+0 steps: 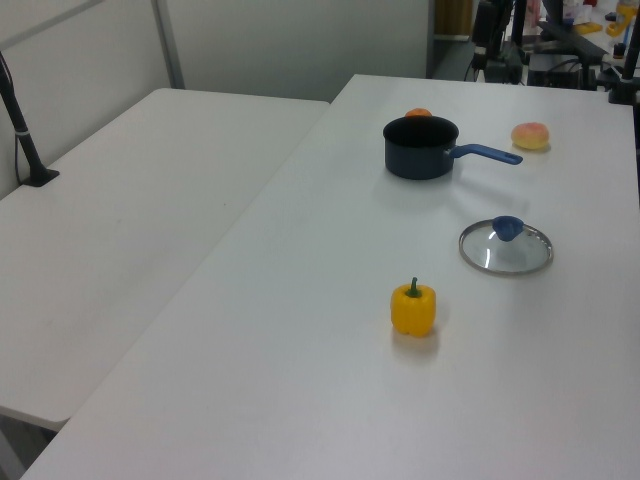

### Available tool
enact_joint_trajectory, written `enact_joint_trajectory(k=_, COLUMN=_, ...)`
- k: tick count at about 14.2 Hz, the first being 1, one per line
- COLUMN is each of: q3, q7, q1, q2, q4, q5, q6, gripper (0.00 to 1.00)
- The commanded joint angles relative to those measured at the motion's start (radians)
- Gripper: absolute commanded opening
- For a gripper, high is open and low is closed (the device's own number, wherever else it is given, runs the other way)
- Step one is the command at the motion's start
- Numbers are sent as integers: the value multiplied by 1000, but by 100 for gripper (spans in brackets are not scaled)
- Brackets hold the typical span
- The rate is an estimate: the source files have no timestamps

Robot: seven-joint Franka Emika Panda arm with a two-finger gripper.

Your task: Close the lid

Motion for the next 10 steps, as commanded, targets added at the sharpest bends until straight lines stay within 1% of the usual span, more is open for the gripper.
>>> enact_joint_trajectory(k=1, q3=-7, q7=-1, q1=16, q2=-13, q4=-21, q5=-15, q6=16, gripper=100)
enact_joint_trajectory(k=10, q3=-7, q7=-1, q1=8, q2=-18, q4=-19, q5=-13, q6=11, gripper=100)
